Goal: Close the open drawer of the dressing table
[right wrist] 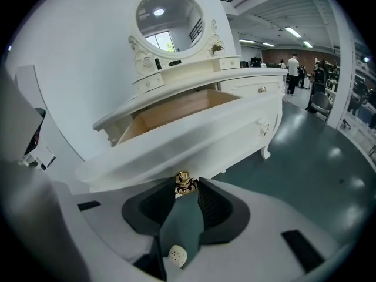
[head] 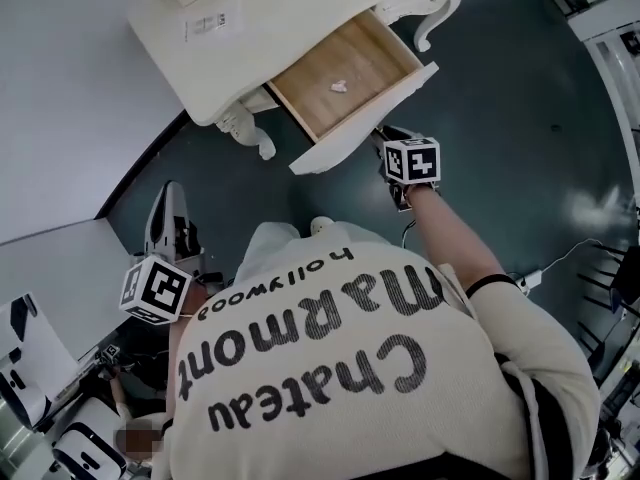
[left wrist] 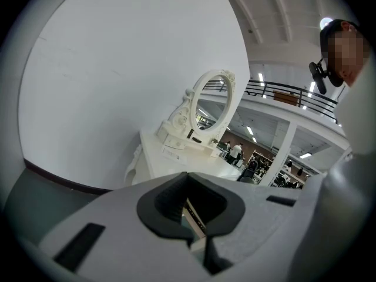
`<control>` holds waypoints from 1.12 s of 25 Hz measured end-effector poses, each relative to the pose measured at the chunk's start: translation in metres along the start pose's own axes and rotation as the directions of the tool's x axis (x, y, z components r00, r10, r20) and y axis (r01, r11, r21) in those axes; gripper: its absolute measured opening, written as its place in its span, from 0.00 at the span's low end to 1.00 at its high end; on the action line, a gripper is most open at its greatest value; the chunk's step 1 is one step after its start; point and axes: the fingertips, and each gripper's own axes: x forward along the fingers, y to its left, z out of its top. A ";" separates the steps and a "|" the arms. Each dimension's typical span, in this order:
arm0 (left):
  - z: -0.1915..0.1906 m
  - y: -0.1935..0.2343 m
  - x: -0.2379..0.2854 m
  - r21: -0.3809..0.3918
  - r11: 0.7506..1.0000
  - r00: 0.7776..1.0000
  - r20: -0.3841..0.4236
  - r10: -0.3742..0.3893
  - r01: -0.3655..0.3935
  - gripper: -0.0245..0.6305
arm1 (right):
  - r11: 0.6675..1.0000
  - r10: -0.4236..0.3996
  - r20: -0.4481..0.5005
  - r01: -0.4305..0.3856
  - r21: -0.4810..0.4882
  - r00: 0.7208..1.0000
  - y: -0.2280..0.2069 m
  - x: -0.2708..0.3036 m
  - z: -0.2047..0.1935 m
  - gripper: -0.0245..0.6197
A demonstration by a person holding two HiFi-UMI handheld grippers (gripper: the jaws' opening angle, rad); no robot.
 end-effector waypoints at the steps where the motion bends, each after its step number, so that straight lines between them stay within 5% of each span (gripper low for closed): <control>1: -0.001 0.002 -0.001 -0.005 1.000 1.000 0.002 0.003 -0.003 0.05 | 1.000 -0.003 -0.001 0.003 0.001 1.000 0.000 0.000 0.001 0.25; 10: -0.002 0.029 0.015 -0.031 0.999 0.999 -0.035 -0.017 0.016 0.05 | 0.996 -0.065 -0.029 0.066 0.055 0.998 0.004 0.006 -0.001 0.25; 21: 0.089 0.043 0.081 0.033 0.986 0.987 0.013 -0.163 0.162 0.05 | 0.961 -0.182 -0.067 0.192 0.201 0.981 0.002 0.007 0.005 0.21; 28: 0.125 0.067 0.105 0.055 0.979 0.980 -0.001 -0.197 0.196 0.05 | 0.952 -0.211 -0.119 0.232 0.202 0.970 0.005 0.012 0.003 0.21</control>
